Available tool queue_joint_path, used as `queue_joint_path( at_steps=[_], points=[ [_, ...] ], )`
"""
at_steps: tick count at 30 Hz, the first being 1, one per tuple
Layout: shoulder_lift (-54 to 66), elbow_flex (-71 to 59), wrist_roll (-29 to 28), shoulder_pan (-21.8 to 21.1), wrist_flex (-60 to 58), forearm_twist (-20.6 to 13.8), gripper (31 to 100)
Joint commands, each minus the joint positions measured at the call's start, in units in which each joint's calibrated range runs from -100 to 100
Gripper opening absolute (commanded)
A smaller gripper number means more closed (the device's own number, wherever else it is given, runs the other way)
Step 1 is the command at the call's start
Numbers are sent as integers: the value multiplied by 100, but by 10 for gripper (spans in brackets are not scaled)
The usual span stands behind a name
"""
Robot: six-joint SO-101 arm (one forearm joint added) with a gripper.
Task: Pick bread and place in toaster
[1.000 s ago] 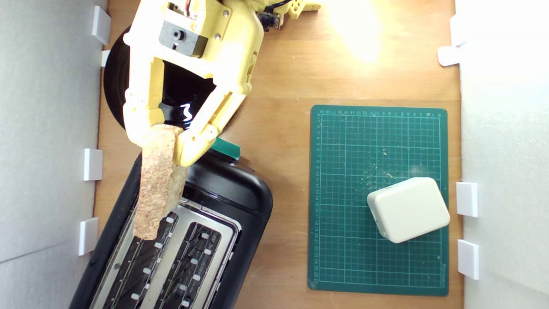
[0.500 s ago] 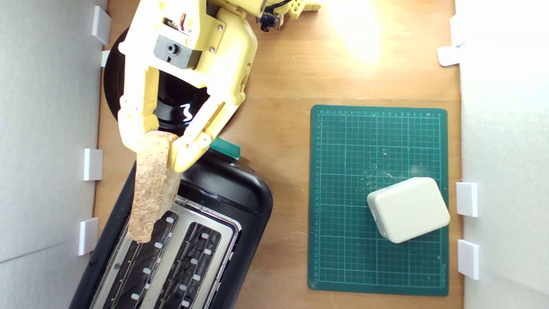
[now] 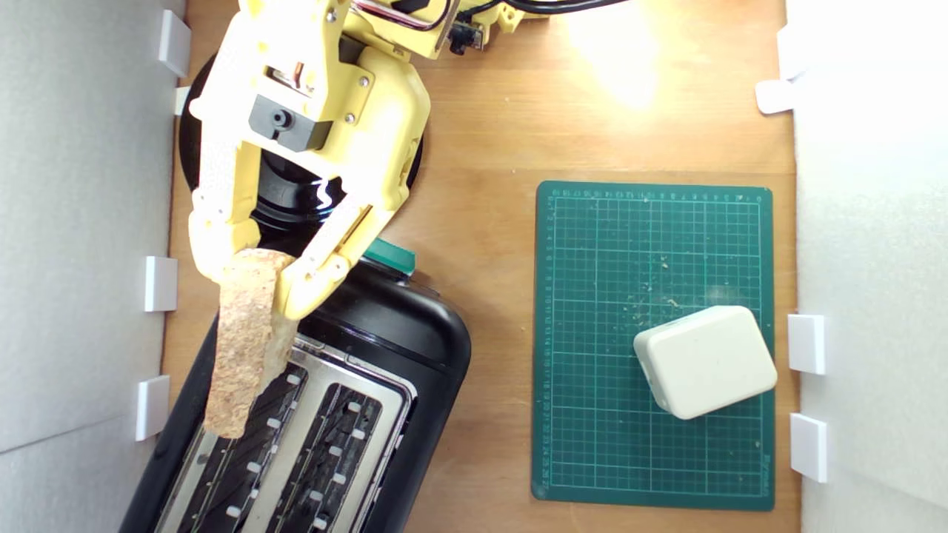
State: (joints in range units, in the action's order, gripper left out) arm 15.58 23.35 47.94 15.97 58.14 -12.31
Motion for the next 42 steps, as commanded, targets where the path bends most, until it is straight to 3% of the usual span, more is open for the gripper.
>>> queue_joint_path(
  at_steps=[1,42],
  points=[
    [-2,457,37,63,-20,-102,559],
    [-843,766,32,127,-114,-21,559]
  ],
)
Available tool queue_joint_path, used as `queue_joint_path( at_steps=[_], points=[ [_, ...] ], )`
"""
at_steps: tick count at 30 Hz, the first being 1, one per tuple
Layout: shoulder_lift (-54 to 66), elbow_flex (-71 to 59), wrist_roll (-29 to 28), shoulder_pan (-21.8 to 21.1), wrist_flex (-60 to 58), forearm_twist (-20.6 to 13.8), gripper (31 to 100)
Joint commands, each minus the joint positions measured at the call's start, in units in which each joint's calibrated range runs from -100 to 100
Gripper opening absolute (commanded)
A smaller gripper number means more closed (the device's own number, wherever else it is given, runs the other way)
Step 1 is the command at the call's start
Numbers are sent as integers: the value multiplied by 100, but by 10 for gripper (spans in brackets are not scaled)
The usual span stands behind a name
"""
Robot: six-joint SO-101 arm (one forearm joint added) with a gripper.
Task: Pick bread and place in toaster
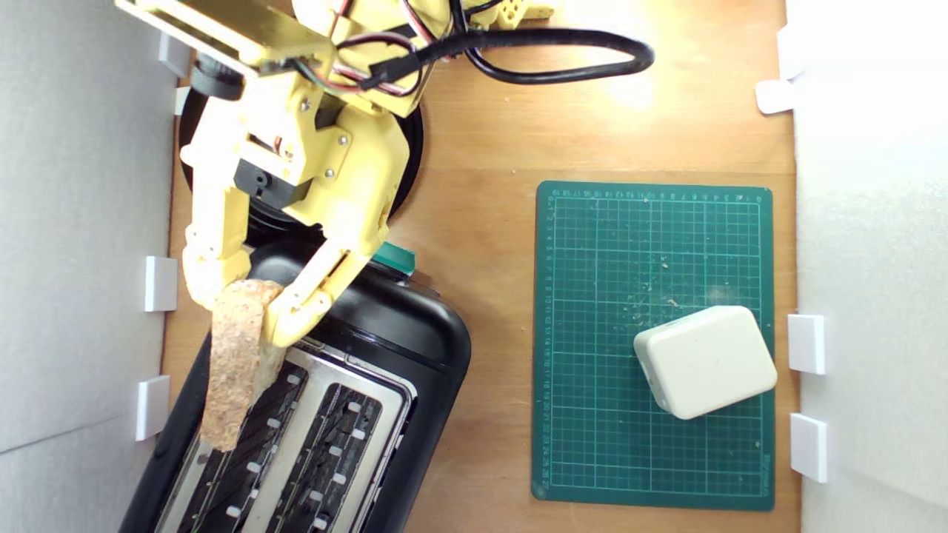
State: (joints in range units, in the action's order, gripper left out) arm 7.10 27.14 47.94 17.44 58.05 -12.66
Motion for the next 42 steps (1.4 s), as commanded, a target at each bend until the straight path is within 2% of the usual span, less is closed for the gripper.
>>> queue_joint_path(
  at_steps=[1,8,31,39,42],
  points=[
    [-28,396,32,-19,-199,15,559],
    [-94,377,32,-19,-370,24,559],
    [-1633,405,37,-132,-848,24,559],
    [-2324,931,11,-132,-856,24,566],
    [-2374,940,32,-132,-856,260,567]
  ],
)
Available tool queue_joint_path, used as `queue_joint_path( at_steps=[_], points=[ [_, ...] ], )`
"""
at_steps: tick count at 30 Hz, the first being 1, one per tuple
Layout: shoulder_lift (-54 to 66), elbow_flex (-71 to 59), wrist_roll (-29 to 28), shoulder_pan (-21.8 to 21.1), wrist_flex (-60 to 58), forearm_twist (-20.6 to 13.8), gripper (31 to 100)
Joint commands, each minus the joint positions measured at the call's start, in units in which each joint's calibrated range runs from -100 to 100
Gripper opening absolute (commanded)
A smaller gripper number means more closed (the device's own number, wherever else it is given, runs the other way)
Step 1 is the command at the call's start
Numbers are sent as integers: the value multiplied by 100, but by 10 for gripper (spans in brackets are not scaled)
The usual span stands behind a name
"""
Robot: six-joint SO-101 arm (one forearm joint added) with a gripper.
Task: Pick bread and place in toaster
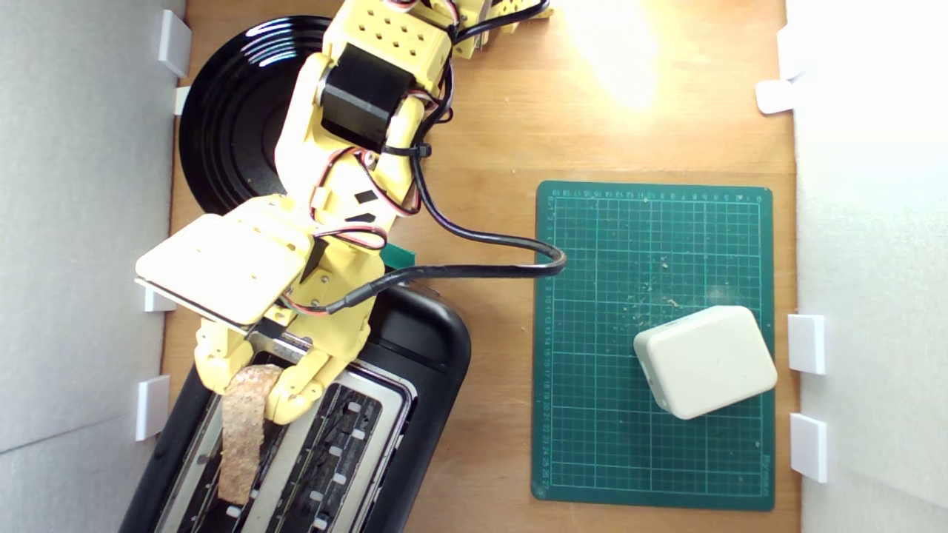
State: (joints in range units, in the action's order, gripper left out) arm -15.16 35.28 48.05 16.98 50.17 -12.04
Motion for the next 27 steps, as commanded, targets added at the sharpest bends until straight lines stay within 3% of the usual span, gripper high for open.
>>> queue_joint_path(
  at_steps=[1,8,17,20,25,27],
  points=[
    [-148,127,27,-86,-60,225,567],
    [-139,108,21,-94,-60,225,571],
    [-139,99,21,-86,-60,225,799],
    [-139,99,21,-86,-60,225,839],
    [-6,99,21,-86,-51,234,849],
    [168,90,32,-78,-51,424,849]
  ],
)
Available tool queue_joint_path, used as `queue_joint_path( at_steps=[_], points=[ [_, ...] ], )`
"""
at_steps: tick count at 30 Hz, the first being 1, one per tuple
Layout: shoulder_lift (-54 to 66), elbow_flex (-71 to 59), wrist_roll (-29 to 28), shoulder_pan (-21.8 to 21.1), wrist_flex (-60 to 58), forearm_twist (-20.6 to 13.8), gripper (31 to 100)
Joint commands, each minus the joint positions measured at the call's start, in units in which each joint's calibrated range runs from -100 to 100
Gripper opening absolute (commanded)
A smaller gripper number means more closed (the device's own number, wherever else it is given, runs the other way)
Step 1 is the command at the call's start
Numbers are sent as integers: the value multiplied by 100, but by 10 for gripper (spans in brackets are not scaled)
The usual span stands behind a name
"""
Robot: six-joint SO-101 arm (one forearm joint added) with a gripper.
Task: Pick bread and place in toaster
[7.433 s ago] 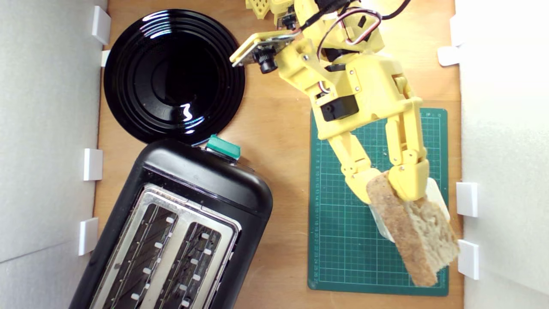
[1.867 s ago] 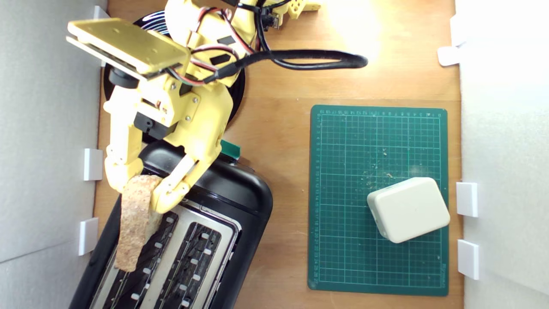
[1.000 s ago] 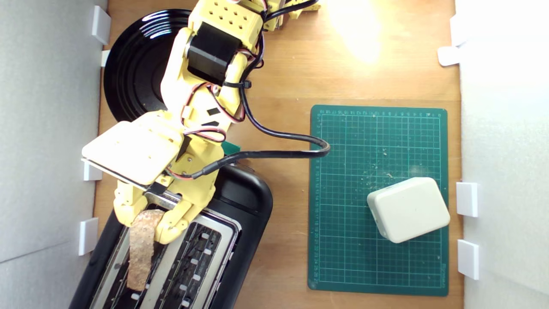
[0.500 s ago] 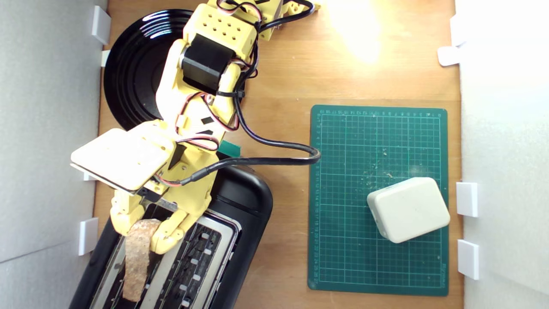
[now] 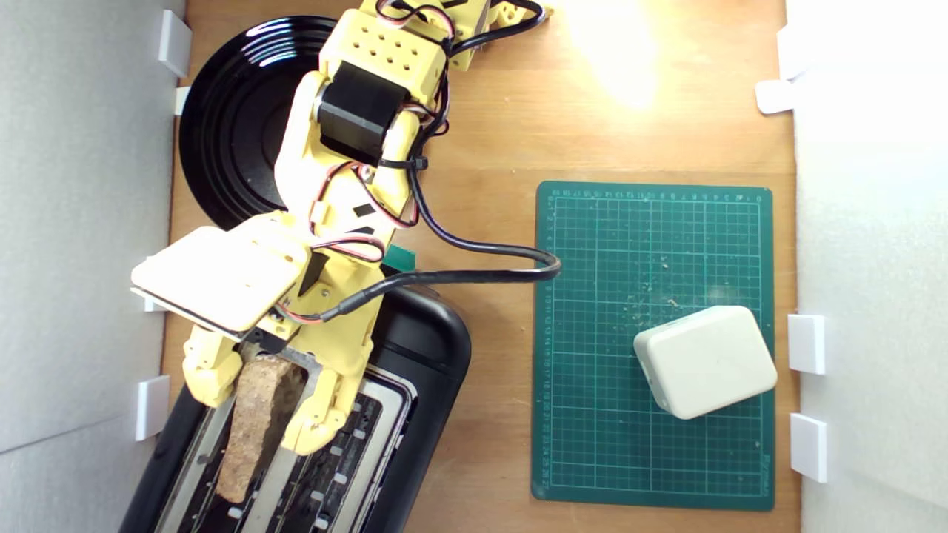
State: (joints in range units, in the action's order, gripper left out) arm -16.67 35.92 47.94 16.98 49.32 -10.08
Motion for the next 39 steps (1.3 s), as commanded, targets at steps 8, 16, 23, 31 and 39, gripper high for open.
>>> queue_joint_path(
  at_steps=[8,16,23,31,39],
  points=[
    [1401,-2,42,2,34,800,845],
    [2508,-11,-5,10,42,836,841],
    [3331,-256,-936,-586,85,827,841],
    [3681,-1109,-2322,-1223,51,818,841],
    [4621,-3461,-3060,-1996,25,827,841]
  ],
)
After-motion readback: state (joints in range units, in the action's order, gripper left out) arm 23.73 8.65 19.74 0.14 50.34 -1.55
